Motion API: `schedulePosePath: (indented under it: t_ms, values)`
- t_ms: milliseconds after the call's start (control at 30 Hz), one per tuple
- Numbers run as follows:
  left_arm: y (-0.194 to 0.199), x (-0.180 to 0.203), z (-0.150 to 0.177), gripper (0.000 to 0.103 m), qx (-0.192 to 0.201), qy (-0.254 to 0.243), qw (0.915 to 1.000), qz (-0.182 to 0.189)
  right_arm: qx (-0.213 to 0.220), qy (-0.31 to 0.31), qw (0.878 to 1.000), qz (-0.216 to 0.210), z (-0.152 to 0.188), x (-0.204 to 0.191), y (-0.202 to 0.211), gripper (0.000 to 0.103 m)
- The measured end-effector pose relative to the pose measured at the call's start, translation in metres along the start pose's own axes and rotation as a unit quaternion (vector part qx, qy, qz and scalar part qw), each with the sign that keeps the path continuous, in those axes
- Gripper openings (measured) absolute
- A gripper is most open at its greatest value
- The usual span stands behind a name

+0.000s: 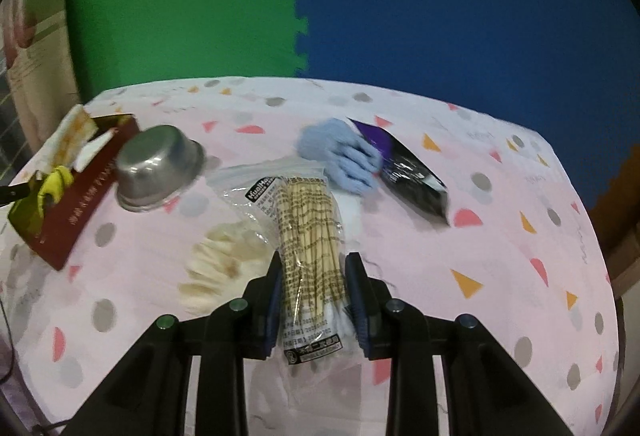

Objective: Organize soft objects
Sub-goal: 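Withdraw the left tool from the tin, then carry the stick bag into the gold tin and open the right tool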

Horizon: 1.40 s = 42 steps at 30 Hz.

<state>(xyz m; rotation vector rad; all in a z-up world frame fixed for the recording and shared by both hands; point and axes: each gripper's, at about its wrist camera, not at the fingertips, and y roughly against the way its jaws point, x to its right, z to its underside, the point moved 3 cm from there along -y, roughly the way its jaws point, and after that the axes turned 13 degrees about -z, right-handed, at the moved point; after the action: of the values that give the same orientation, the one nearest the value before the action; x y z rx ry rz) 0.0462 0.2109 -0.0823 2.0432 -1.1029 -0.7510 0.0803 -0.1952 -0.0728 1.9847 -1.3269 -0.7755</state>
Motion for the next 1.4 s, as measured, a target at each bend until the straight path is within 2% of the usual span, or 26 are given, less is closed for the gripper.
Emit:
schedulePosePath:
  t_ms: [367,600,867,1100,1400]
  values:
    - [0.002,-0.011,-0.004,0.072,0.005,0.019,0.9998,-0.004,0.005,0.038,0.997,-0.072,-0.028,-0.065,-0.011,0.030]
    - [0.005,-0.028,-0.010,0.075,0.016,0.039,0.9988,-0.026,-0.005,0.069,0.989,-0.130,-0.047,-0.128,-0.034,0.030]
    - [0.002,-0.034,-0.012,0.075,0.017,0.041,0.9982,-0.040,-0.013,0.097,0.980,-0.173,-0.071,-0.193,-0.065,0.030]
    - [0.001,-0.041,-0.013,0.076,0.017,0.053,0.9973,-0.049,-0.025,0.118,0.976,-0.180,-0.088,-0.232,-0.093,0.030]
    - [0.000,-0.045,-0.014,0.077,0.017,0.062,0.9967,-0.050,-0.028,0.120,0.976,-0.178,-0.111,-0.258,-0.120,0.030]
